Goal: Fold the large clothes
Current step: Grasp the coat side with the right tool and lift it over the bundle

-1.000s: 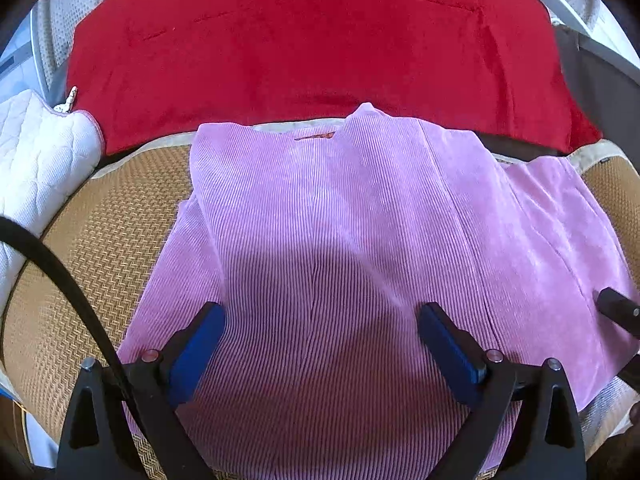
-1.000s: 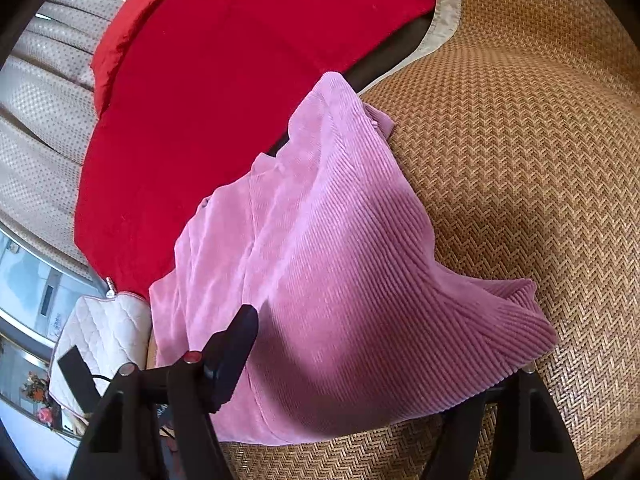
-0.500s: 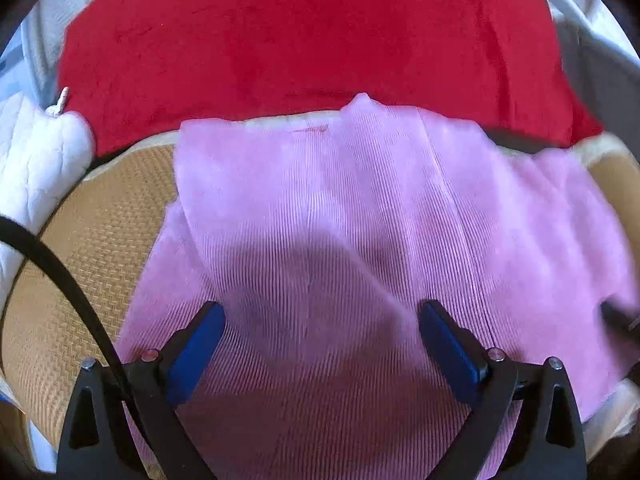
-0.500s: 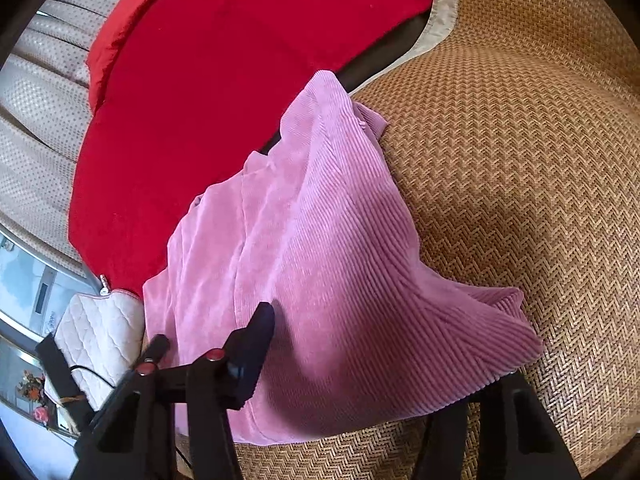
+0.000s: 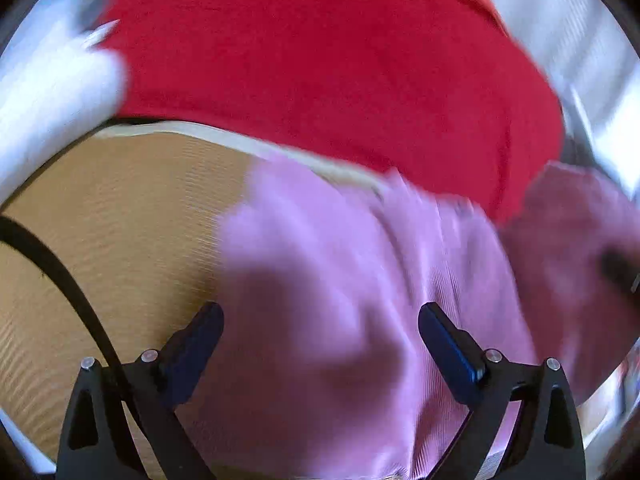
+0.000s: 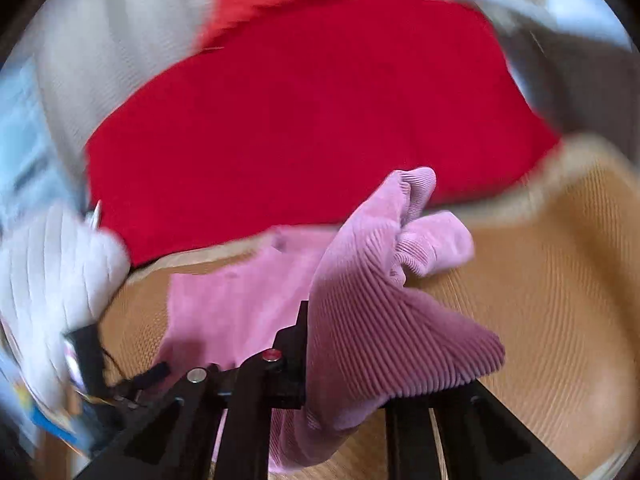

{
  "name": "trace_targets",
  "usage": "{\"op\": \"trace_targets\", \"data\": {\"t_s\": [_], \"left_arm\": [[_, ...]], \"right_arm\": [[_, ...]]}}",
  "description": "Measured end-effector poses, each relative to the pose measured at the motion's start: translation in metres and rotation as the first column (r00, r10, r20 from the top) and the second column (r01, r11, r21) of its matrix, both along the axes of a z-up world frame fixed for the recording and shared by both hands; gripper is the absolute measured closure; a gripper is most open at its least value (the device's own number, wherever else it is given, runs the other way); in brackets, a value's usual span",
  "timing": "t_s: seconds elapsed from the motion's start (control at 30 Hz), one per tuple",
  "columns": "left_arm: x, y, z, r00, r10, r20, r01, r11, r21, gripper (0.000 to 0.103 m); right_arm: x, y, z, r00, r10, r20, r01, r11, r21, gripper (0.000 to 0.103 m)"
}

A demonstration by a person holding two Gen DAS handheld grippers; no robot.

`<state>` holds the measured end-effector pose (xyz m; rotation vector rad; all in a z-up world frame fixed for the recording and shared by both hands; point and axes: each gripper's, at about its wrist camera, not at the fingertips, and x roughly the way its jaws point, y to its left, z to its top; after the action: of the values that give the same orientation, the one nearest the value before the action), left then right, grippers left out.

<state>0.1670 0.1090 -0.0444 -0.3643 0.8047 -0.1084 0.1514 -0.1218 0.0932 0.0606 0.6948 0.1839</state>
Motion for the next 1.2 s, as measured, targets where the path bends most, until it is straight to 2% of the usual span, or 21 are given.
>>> {"op": "trace_targets", "data": {"t_s": [0.07,0.13,0.2,0.27,0.3,0.37,0.47,0.67,0.87,1.03,1.13,1.2], "left_arm": [[-0.008,0.050,0.004,0.991,0.131,0.020,-0.130,0.991,-0.045,0.005],[-0.012,0.085,-0.002,0.974,0.226,0.011,-0.225,0.972,-0.067,0.005],[-0.014,0.116,-0.017,0.953,0.303,-0.025,-0.304,0.948,-0.095,0.005],[-0.011,0.132,-0.032,0.936,0.344,-0.078,-0.351,0.929,-0.115,0.006],[-0.014,0.136,-0.035,0.933,0.345,-0.099,-0.356,0.925,-0.131,0.007],[-0.011,0.138,-0.038,0.940,0.326,-0.105,-0.340,0.925,-0.168,0.007],[-0.015,0.133,-0.033,0.952,0.297,-0.068,-0.304,0.936,-0.176,0.007],[-0.009,0.126,-0.039,0.976,0.206,-0.075,-0.219,0.928,-0.302,0.007],[-0.015,0.121,-0.033,0.986,0.155,-0.056,-0.164,0.922,-0.350,0.007],[-0.016,0.110,-0.021,0.994,0.111,-0.007,-0.107,0.933,-0.344,0.007],[-0.031,0.094,0.002,0.996,0.073,0.055,-0.051,0.943,-0.328,0.007],[-0.045,0.075,0.026,0.992,0.012,0.127,0.027,0.953,-0.303,0.007]], "right_arm": [[-0.010,0.052,0.011,0.993,0.096,0.072,-0.085,0.986,-0.144,0.088],[-0.020,0.103,0.005,0.975,0.206,0.088,-0.176,0.947,-0.269,0.087],[-0.026,0.155,-0.023,0.950,0.312,0.029,-0.278,0.883,-0.379,0.087],[-0.028,0.184,-0.053,0.931,0.363,-0.039,-0.343,0.834,-0.432,0.087],[-0.030,0.202,-0.078,0.916,0.390,-0.091,-0.384,0.795,-0.470,0.087],[-0.030,0.214,-0.109,0.904,0.394,-0.165,-0.423,0.773,-0.472,0.087],[-0.037,0.216,-0.113,0.909,0.389,-0.150,-0.410,0.774,-0.482,0.087],[-0.045,0.207,-0.106,0.914,0.386,-0.126,-0.398,0.789,-0.468,0.087],[-0.055,0.202,-0.102,0.906,0.414,-0.091,-0.407,0.790,-0.458,0.076],[-0.078,0.171,-0.091,0.905,0.422,-0.056,-0.417,0.852,-0.315,0.068],[-0.100,0.145,-0.081,0.902,0.431,-0.015,-0.425,0.881,-0.209,0.065],[-0.113,0.128,-0.079,0.902,0.431,0.012,-0.426,0.896,-0.122,0.065]]}}
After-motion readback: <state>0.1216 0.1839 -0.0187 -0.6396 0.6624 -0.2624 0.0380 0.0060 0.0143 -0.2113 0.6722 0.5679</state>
